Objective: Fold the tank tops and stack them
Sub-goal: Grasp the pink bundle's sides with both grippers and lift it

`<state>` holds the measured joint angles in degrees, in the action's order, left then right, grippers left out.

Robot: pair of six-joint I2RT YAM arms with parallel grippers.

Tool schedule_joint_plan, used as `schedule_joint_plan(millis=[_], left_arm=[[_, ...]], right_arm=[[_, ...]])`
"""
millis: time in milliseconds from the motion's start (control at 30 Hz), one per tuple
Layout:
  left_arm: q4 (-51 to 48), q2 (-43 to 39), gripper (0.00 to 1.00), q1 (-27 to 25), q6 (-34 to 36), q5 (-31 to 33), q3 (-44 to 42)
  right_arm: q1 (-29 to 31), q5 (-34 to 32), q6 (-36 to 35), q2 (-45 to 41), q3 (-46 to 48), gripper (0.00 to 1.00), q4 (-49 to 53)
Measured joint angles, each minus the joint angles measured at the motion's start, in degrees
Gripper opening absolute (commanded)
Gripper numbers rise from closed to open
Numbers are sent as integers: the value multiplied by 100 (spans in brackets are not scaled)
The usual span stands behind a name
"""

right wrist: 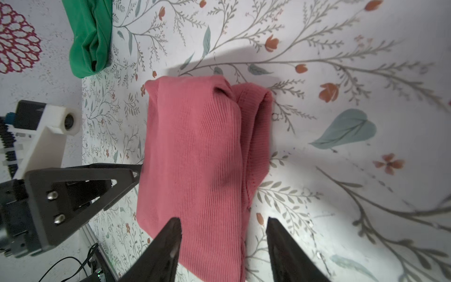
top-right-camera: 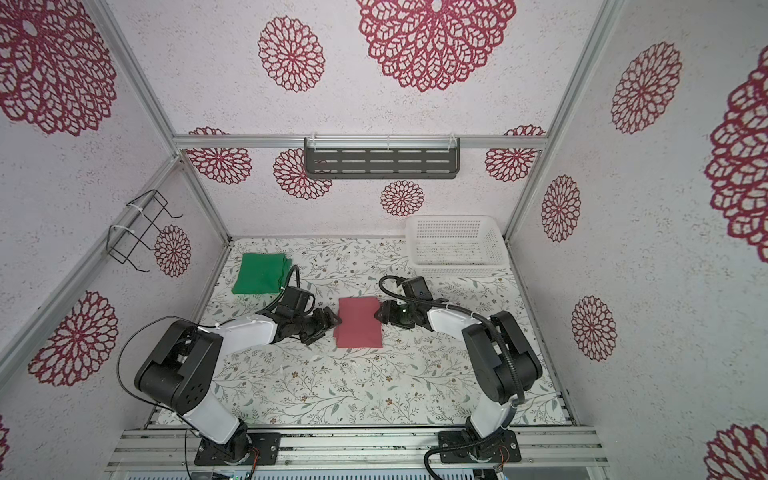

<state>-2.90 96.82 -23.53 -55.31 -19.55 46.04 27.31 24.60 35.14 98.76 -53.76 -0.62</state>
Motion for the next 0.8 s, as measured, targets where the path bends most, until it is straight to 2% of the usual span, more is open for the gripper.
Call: schedule_joint_plan(millis=[533, 600, 800], left_arm=[[2065, 610, 79, -448, -741, -72, -278], [2253, 695, 74, -490, -807, -63, -271], [2457, 852, 40, -540, -944, 83, -304]], right_arm=[[103, 387, 302, 586, 323, 59, -1279], [103, 413, 302, 621, 308, 58, -1331], [103, 516, 345, 809, 262, 53, -1652]])
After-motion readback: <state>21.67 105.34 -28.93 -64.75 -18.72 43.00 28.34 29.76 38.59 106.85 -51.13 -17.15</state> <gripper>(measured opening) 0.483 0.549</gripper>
